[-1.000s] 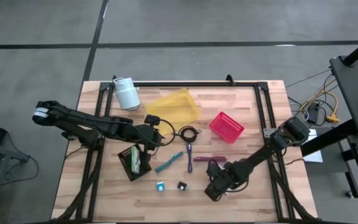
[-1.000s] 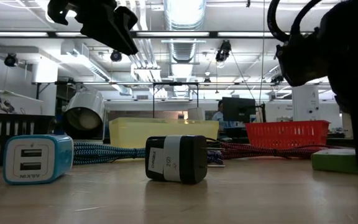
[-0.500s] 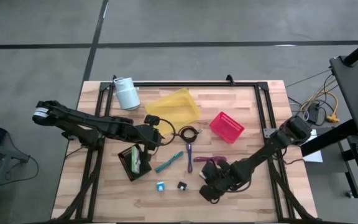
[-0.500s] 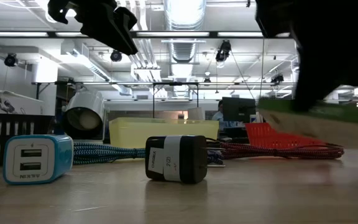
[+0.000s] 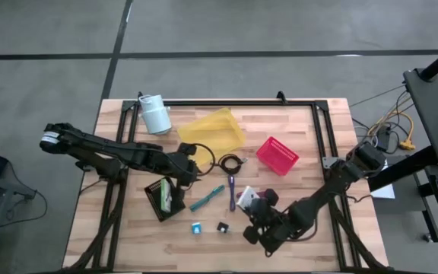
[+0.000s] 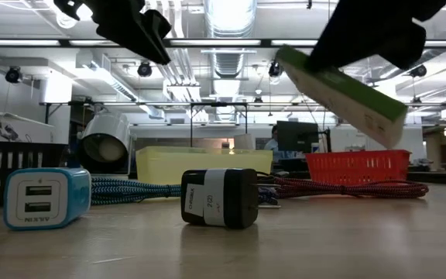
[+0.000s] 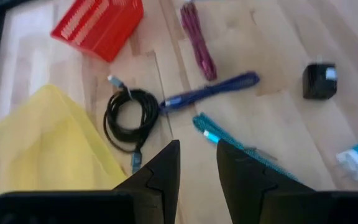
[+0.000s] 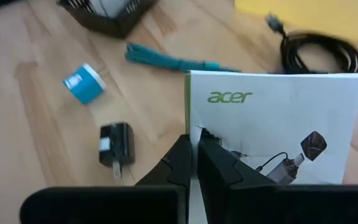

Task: Pick and place items into bin
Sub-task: Put the card reader box into the black bin

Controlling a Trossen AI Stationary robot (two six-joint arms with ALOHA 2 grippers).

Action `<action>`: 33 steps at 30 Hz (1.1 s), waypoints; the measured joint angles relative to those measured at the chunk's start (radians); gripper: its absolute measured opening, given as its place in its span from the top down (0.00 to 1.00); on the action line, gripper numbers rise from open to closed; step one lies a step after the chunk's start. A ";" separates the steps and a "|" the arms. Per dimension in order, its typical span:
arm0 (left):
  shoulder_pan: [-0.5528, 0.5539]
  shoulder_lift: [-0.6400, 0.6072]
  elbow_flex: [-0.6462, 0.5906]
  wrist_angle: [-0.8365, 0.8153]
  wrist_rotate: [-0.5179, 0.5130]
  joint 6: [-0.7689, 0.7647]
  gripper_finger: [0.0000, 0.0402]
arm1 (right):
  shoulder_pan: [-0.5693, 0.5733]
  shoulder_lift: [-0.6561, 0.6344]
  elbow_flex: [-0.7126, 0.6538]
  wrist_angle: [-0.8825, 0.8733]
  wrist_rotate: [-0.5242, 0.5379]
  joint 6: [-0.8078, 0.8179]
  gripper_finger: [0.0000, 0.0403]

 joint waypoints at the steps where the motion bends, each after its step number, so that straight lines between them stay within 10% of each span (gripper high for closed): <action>1: 0.000 0.000 0.000 0.013 0.001 0.001 0.78 | 0.004 -0.001 0.000 0.012 0.018 -0.017 0.98; 11: 0.000 0.000 0.000 0.065 0.007 0.041 0.78 | 0.010 -0.002 -0.002 0.322 0.104 -0.350 0.98; 20: 0.000 -0.012 -0.001 0.082 0.226 0.137 0.78 | 0.071 0.005 -0.052 0.934 0.203 -0.975 0.98; 33: 0.000 -0.014 -0.001 0.199 0.587 0.334 0.78 | 0.042 0.002 -0.267 1.441 -0.225 -1.482 0.98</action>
